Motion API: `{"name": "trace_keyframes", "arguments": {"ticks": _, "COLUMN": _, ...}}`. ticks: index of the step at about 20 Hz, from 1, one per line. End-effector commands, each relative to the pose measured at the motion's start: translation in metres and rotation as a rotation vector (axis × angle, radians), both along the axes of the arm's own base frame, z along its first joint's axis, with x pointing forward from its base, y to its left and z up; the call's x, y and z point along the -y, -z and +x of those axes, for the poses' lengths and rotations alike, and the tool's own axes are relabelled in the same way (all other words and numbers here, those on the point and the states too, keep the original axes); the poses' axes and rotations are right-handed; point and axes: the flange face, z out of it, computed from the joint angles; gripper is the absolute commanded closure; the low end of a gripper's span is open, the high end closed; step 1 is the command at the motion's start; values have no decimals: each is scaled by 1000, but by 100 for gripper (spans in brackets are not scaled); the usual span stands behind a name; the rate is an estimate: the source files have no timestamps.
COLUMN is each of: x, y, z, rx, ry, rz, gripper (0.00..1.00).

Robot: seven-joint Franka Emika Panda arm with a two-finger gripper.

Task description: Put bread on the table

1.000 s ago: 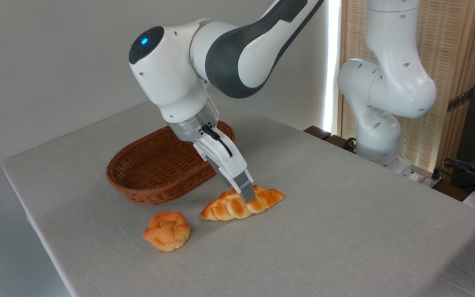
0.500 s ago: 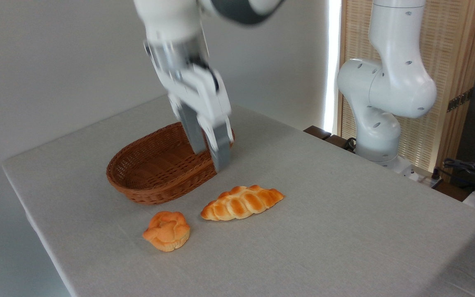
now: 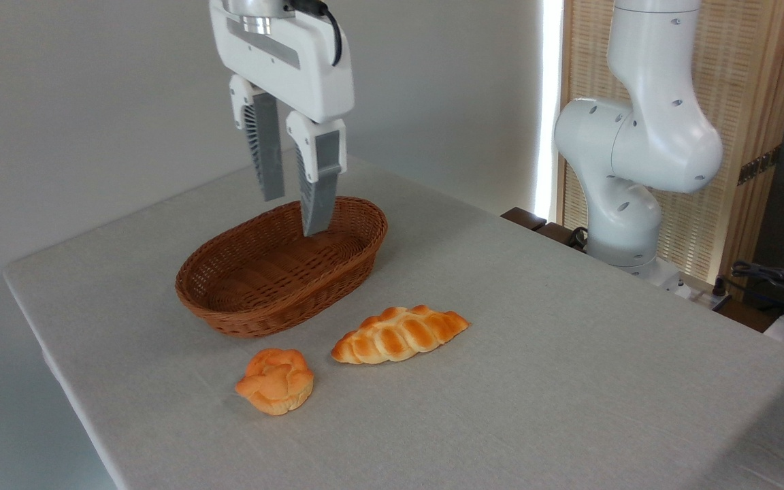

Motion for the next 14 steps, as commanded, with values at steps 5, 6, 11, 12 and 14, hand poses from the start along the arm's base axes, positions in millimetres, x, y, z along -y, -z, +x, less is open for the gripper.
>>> {"name": "trace_keyframes", "arguments": {"ticks": 5, "x": -3, "y": 1, "z": 13, "rx": -47, "ry": -33, "rz": -8, "gripper": 0}}
{"name": "trace_keyframes", "arguments": {"ticks": 6, "x": -3, "y": 1, "z": 13, "rx": -45, "ry": -33, "rz": -8, "gripper": 0}}
{"name": "trace_keyframes", "arguments": {"ticks": 11, "x": -4, "y": 2, "z": 12, "rx": -51, "ry": -27, "rz": 34, "gripper": 0}}
{"name": "trace_keyframes", "arguments": {"ticks": 12, "x": -3, "y": 3, "z": 11, "rx": -58, "ry": -22, "rz": 49, "gripper": 0}}
{"name": "trace_keyframes", "arguments": {"ticks": 14, "x": -2, "y": 4, "z": 9, "rx": -71, "ry": -19, "rz": 62, "gripper": 0}}
